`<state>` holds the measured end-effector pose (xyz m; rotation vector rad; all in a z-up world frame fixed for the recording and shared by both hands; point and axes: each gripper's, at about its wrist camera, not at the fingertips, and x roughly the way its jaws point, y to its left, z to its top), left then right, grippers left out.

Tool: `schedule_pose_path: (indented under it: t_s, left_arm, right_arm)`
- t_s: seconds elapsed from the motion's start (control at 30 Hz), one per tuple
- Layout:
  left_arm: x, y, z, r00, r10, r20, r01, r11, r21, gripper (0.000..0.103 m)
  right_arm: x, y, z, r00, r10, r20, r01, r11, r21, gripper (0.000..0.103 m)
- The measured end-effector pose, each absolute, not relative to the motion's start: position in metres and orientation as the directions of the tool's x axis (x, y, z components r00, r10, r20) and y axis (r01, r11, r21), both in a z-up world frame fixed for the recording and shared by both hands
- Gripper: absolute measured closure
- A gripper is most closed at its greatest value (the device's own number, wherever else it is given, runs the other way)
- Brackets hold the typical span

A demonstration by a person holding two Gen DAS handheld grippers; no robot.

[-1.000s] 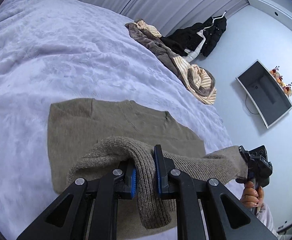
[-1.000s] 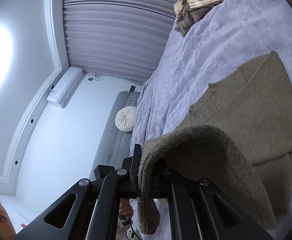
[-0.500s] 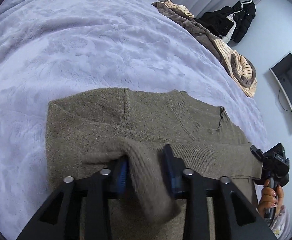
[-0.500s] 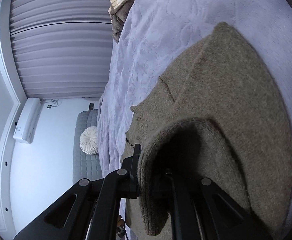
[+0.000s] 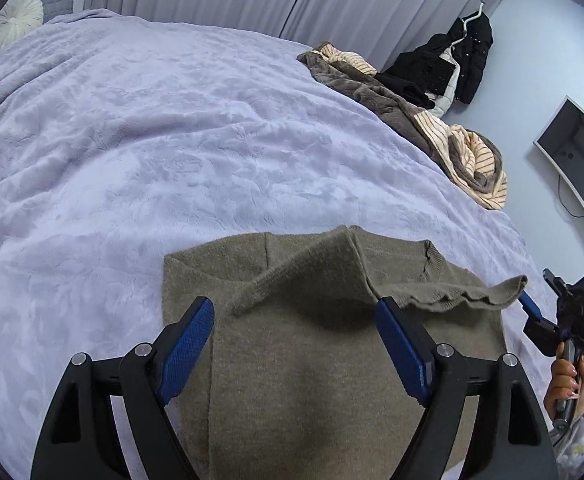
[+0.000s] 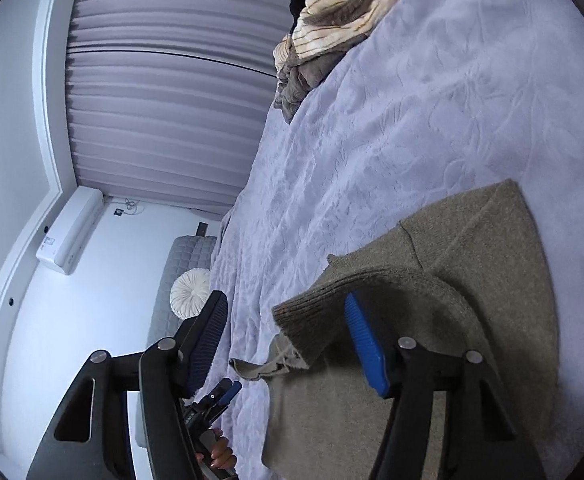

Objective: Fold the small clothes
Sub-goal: 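Press the folded hem flat near the collar with both tools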

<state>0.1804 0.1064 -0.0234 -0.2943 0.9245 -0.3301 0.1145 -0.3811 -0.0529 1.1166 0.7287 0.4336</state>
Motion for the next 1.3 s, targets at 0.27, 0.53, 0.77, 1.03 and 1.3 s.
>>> schedule_pose_path:
  t_s: [0.27, 0.53, 0.77, 1.03, 1.3]
  left_arm:
    - [0.192, 0.063, -0.057, 0.443, -0.467, -0.765, 0.242, 0.884, -0.399, 0.019]
    - [0.233, 0.062, -0.082, 0.512, -0.378, -0.771, 0.093, 0.917, -0.387, 0.019]
    - [0.241, 0.057, -0.082, 0.533, -0.3, -0.791, 0.09, 0.95, -0.299, 0.019]
    - [0.217, 0.076, -0.056, 0.558, -0.264, -0.786, 0.096, 0.962, -0.255, 0.019]
    - [0.166, 0.094, -0.084, 0.483, -0.208, -0.851, 0.053, 0.977, -0.208, 0.019]
  right_arm:
    - [0.127, -0.33, -0.076, 0.525, 0.682, -0.51, 0.017, 0.59, 0.807, 0.071]
    - [0.173, -0.33, -0.095, 0.572, 0.547, -0.611, 0.112, 0.686, 0.719, 0.071]
    - [0.185, -0.362, -0.097, 0.67, 0.426, -0.609, 0.232, 0.659, 0.715, 0.071]
    - [0.157, -0.367, -0.07, 0.669, 0.383, -0.637, 0.23, 0.708, 0.667, 0.068]
    - [0.093, -0.332, -0.071, 0.574, 0.451, -0.684, 0.146, 0.765, 0.627, 0.068]
